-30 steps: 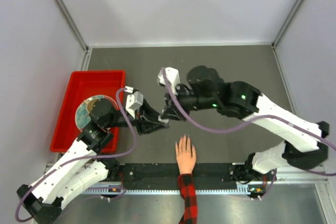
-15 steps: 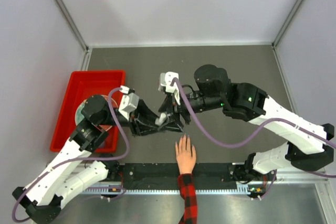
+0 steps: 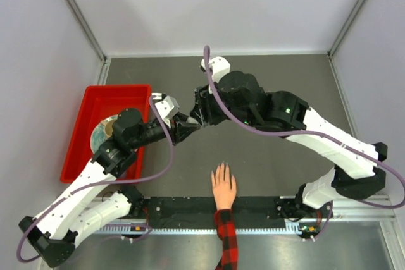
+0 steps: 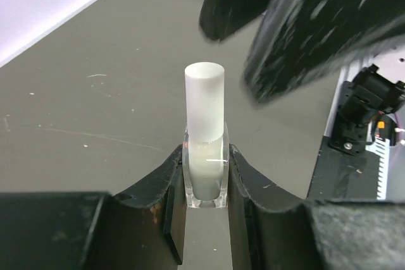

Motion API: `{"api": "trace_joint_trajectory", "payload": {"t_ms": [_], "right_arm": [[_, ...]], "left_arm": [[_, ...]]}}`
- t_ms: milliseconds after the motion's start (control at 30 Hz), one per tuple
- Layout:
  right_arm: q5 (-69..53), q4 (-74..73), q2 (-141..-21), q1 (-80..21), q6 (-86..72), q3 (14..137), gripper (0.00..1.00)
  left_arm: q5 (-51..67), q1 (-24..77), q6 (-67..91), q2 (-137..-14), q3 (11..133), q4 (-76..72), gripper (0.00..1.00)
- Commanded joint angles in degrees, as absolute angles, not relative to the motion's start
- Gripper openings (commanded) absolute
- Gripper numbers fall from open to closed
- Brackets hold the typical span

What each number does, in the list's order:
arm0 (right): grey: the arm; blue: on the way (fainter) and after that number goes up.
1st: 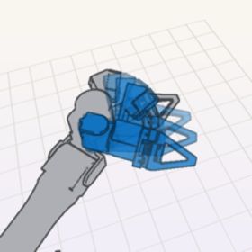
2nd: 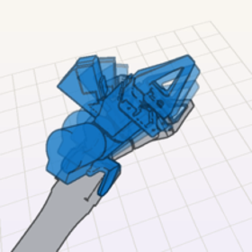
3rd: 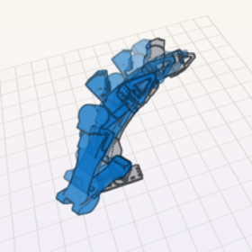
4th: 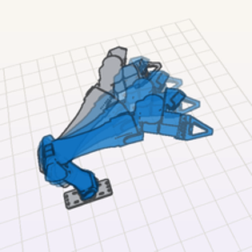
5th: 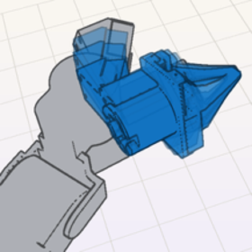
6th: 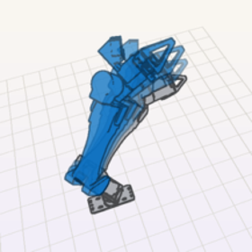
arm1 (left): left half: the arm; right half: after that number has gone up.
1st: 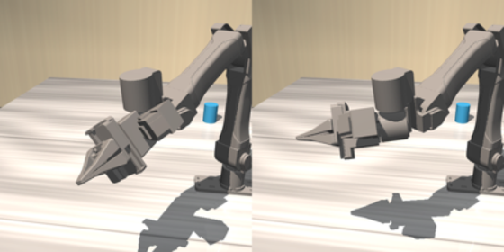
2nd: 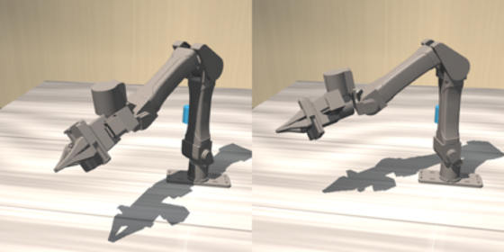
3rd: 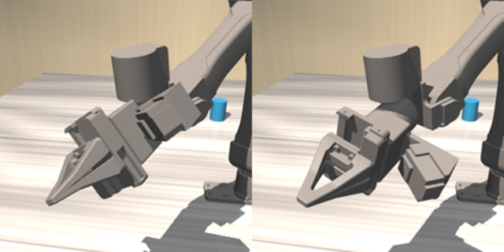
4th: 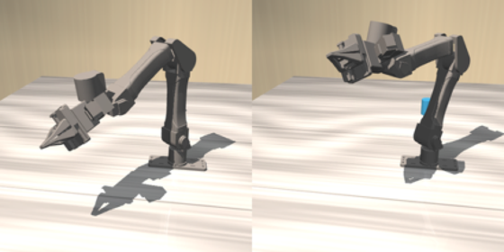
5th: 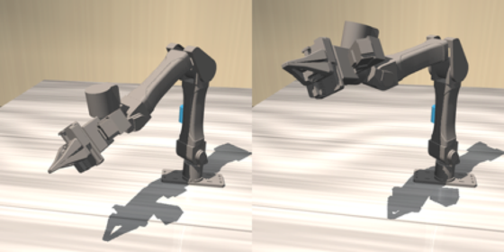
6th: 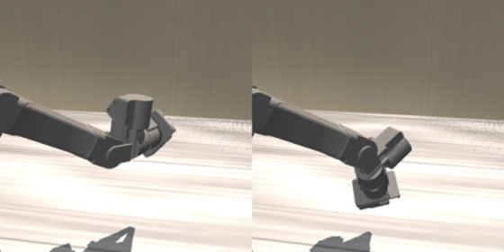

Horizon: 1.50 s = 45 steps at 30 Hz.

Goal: Paint the nails

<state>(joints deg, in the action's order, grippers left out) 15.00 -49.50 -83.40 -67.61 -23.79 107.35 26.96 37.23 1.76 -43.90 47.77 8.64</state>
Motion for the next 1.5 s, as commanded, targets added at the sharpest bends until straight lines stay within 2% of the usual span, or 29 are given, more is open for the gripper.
{"api": "trace_joint_trajectory", "payload": {"t_ms": [0,200,300,333,400,500,600,700,733,767,867,933,967,1033,1067,1100,1167,1200,1233,1267,1300,1367,1400,1467], "right_arm": [[17.7,-51.8,-86.7,-67.9,-28.4,111.1,0.45],[16.8,-51.5,-88.3,-67.9,-27.5,112.1,0.4],[14.9,-51.7,-88.6,-67.9,-26.6,112.2,0.21],[14.7,-52.1,-88.6,-67.9,-26.1,112.2,0.09],[13.5,-52.7,-88.2,-67.9,-25.2,112.1,0.0],[8.1,-51.0,-86.8,-67.9,-20.2,109.9,0.0],[-1.7,-48.2,-83.8,-67.9,-12.4,106.1,0.0],[-17.3,-46.7,-80.0,-67.9,-3.7,101.9,0.0],[-25.4,-46.8,-78.8,-67.9,-0.4,100.6,0.0],[-29.5,-46.8,-78.3,-67.9,1.4,100.0,0.0],[-41.5,-46.2,-77.4,-67.9,4.8,98.6,0.0],[-44.6,-45.3,-77.8,-67.9,4.6,99.0,0.0],[-44.8,-45.2,-78.0,-67.9,4.6,99.2,0.0],[-42.7,-44.2,-78.1,-67.9,4.3,99.2,0.0],[-41.1,-44.1,-78.2,-67.9,4.2,99.3,0.0],[-39.1,-43.9,-78.1,-67.9,3.6,99.4,0.0],[-31.8,-43.9,-78.0,-67.9,2.8,99.7,0.0],[-28.0,-43.7,-78.1,-67.9,0.8,99.8,0.06],[-19.1,-43.7,-78.4,-67.9,0.4,100.2,0.12],[-14.7,-43.9,-78.7,-67.9,-2.0,100.5,0.21],[-10.3,-44.5,-79.7,-67.9,-5.0,100.9,0.4],[1.3,-47.0,-80.9,-67.9,-8.1,102.9,0.5],[4.8,-47.5,-81.5,-67.9,-12.0,104.1,0.6],[11.9,-48.1,-82.9,-67.9,-15.8,104.9,0.66]], "left_arm": [[25.0,37.3,1.1,-44.3,47.5,4.3,0.0],[24.9,37.3,1.2,-43.7,46.8,4.4,0.0],[25.3,37.3,1.4,-43.3,46.8,4.4,0.0],[26.0,37.3,1.5,-43.1,46.8,4.4,0.0],[27.4,37.2,2.4,-42.5,46.5,3.3,0.0],[31.0,37.3,5.4,-41.4,46.0,1.9,0.0],[42.1,37.1,7.7,-40.7,45.6,-1.3,0.0],[59.4,37.2,14.6,-40.1,44.0,-10.7,0.0],[63.9,37.3,18.0,-40.3,42.4,-22.1,0.0],[72.4,37.2,30.4,-40.4,41.3,-29.9,0.0],[79.3,38.1,54.8,-44.2,39.0,-56.2,0.0],[81.4,38.3,55.2,-45.0,40.2,-54.1,0.0],[80.6,38.3,46.7,-44.4,40.7,-41.6,0.0],[73.9,38.3,29.3,-41.7,46.0,-16.8,0.0],[69.6,38.3,12.6,-41.2,48.5,-5.9,0.0],[62.4,38.3,9.8,-41.0,50.1,2.6,0.0],[52.8,38.3,3.6,-41.0,51.6,7.9,0.0],[49.3,38.3,2.7,-41.4,51.9,10.1,0.0],[42.2,38.3,2.0,-41.5,51.8,10.5,0.0],[39.5,38.3,0.7,-41.5,51.2,10.1,0.0],[36.8,38.3,0.6,-41.5,50.6,9.5,0.0],[29.6,38.3,0.4,-41.5,48.9,7.7,0.0],[27.4,38.3,0.0,-41.4,48.1,7.4,0.0],[20.4,38.3,-2.3,-41.3,47.6,7.4,0.0]]}}
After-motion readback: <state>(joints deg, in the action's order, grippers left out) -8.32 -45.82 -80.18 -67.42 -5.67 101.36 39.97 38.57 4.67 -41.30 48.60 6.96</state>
